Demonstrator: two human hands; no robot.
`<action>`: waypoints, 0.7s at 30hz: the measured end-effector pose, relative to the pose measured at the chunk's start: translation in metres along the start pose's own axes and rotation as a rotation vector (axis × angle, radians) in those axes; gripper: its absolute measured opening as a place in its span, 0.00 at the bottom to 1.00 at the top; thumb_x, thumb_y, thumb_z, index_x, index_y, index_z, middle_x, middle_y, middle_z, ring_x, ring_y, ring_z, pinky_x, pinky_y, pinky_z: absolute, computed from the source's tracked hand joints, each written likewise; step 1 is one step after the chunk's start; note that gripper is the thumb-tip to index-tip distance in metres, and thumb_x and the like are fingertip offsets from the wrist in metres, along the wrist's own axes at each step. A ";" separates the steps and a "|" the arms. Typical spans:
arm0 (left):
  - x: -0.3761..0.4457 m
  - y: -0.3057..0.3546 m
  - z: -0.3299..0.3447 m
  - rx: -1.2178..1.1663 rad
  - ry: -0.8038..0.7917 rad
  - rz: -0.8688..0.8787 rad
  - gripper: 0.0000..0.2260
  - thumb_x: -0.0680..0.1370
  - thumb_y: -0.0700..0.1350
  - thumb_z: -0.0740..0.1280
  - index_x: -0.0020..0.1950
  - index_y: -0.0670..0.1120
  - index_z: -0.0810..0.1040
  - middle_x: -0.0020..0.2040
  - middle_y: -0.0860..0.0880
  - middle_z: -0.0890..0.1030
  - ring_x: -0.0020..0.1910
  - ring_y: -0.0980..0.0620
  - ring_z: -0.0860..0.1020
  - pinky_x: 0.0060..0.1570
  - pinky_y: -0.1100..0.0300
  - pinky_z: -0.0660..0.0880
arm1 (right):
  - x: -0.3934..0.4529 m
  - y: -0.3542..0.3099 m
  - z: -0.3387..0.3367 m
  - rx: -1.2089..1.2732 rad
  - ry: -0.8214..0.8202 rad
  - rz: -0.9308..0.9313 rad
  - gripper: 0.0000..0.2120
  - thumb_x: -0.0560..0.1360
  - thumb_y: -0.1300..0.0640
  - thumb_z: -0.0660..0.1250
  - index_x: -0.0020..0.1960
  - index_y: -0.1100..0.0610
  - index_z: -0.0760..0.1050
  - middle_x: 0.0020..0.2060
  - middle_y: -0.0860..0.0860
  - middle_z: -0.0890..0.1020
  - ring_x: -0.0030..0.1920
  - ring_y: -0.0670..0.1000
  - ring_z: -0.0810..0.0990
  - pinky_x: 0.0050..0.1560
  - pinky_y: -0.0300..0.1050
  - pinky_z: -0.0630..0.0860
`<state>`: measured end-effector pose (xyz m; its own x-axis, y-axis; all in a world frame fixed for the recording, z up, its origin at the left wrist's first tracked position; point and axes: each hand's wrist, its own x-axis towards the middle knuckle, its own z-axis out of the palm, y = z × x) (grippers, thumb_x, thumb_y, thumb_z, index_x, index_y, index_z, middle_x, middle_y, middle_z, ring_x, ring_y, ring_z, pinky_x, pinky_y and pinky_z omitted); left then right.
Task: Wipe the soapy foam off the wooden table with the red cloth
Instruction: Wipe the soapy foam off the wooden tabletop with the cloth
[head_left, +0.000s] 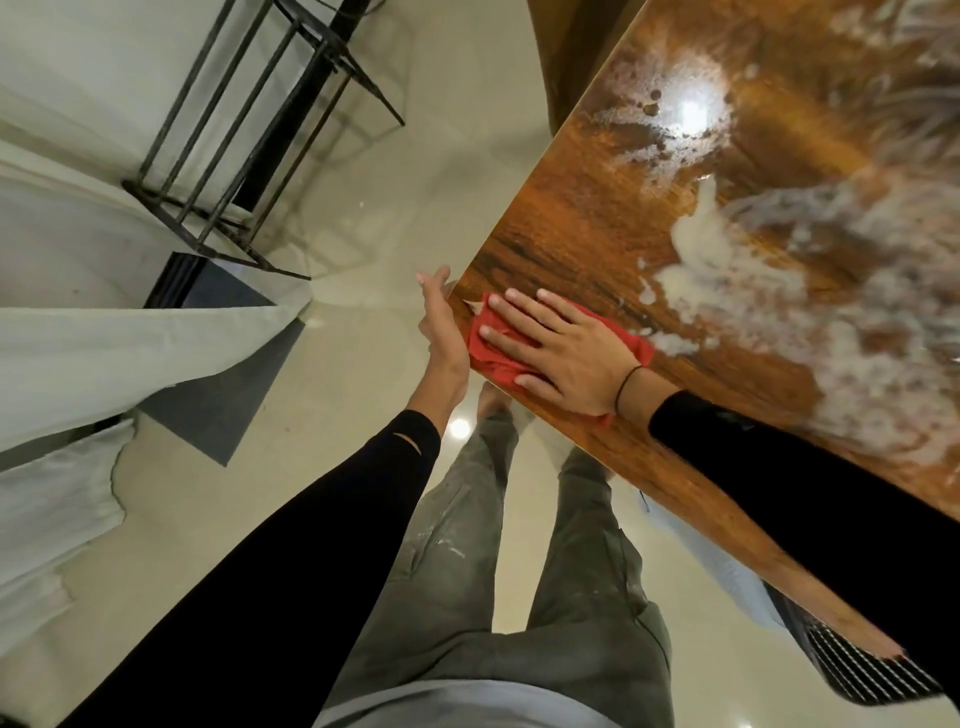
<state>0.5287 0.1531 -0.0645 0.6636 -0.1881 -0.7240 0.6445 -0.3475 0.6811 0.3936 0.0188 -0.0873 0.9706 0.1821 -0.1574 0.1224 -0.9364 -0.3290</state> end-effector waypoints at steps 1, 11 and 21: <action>0.000 -0.001 0.001 0.006 0.003 0.002 0.35 0.88 0.69 0.42 0.88 0.51 0.64 0.81 0.48 0.73 0.78 0.47 0.74 0.77 0.45 0.74 | 0.002 0.013 -0.002 -0.009 0.012 -0.011 0.34 0.91 0.35 0.44 0.92 0.48 0.43 0.92 0.55 0.46 0.91 0.58 0.44 0.91 0.59 0.42; -0.009 -0.014 0.018 0.453 0.052 0.156 0.27 0.90 0.64 0.44 0.90 0.63 0.53 0.91 0.53 0.44 0.90 0.45 0.41 0.83 0.34 0.36 | 0.016 0.015 -0.017 0.045 0.360 0.906 0.31 0.92 0.44 0.48 0.92 0.54 0.48 0.91 0.60 0.49 0.91 0.62 0.49 0.90 0.62 0.49; 0.004 -0.019 0.024 0.814 0.082 0.120 0.32 0.86 0.71 0.49 0.89 0.66 0.46 0.91 0.49 0.42 0.89 0.41 0.44 0.84 0.32 0.45 | -0.065 -0.013 0.030 0.015 0.102 0.168 0.38 0.90 0.32 0.47 0.92 0.49 0.43 0.92 0.56 0.45 0.91 0.58 0.44 0.91 0.60 0.43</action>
<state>0.5094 0.1369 -0.0829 0.7562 -0.2094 -0.6199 0.1121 -0.8920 0.4380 0.3224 0.0284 -0.1007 0.9932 -0.0085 -0.1161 -0.0455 -0.9462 -0.3204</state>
